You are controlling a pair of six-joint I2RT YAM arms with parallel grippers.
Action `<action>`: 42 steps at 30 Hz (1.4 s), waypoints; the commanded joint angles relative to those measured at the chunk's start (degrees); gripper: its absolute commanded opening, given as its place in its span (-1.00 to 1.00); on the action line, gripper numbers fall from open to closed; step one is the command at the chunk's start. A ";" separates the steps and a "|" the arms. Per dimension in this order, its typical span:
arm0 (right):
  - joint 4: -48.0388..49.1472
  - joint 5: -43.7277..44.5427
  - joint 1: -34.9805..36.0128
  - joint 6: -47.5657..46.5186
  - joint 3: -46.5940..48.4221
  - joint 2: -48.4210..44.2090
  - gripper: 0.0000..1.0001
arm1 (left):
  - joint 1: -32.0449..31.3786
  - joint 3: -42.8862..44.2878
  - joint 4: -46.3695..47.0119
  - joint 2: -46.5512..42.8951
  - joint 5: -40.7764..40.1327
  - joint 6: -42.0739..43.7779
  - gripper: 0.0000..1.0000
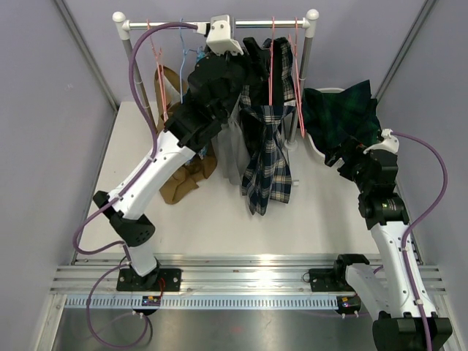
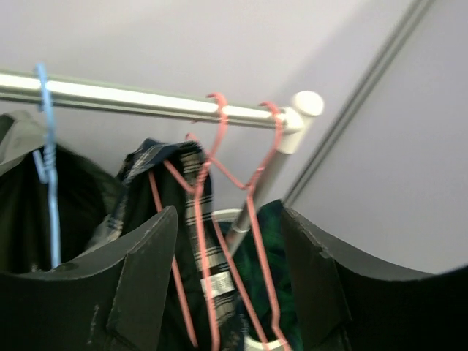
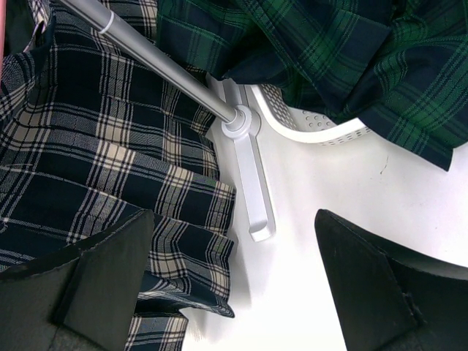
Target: Remove the skirt from the hanger
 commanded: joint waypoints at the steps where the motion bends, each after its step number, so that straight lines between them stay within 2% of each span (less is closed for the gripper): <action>1: -0.09 -0.17 0.17 -0.35 -0.42 -0.82 0.99 | 2.54 0.24 -3.31 2.54 2.73 0.67 0.19; 7: 0.26 0.36 0.17 -0.79 -1.56 -0.48 0.99 | 4.04 2.27 -4.19 6.33 10.82 0.23 0.18; 15: 0.70 0.45 0.17 -1.49 -2.26 0.05 0.99 | 4.31 0.51 -2.78 7.29 13.12 -0.39 0.15; 17: 0.70 0.45 0.17 -1.49 -2.35 0.14 0.99 | 4.39 1.47 -3.57 8.43 13.12 -0.30 0.07; 20: 0.70 0.45 0.17 -1.67 -2.35 0.14 0.99 | 4.66 4.19 -6.98 11.77 12.42 -1.35 -0.19; 23: 0.61 0.45 0.17 -1.76 -2.44 0.06 0.99 | 5.18 7.01 -9.46 14.32 12.59 -2.76 -0.24; 28: 0.43 0.45 0.17 -1.84 -2.79 -0.30 0.99 | 5.80 6.31 -9.02 15.47 13.30 -3.81 -0.24; 30: 0.35 1.76 0.08 -1.84 -2.79 -0.30 0.99 | 5.98 6.66 -9.37 15.91 13.56 -4.17 -0.48; 33: 0.35 1.77 0.17 -1.76 -2.53 -0.12 0.99 | 6.24 8.15 -10.95 15.47 11.64 -4.87 -1.00; 38: 1.05 0.98 0.08 -2.11 -1.74 -0.73 0.99 | 6.15 9.30 -11.13 11.61 8.82 -3.82 -1.00; 42: 4.73 -5.86 0.17 -2.46 0.19 -1.88 0.99 | 5.71 9.91 -9.73 6.51 5.57 -2.41 -1.00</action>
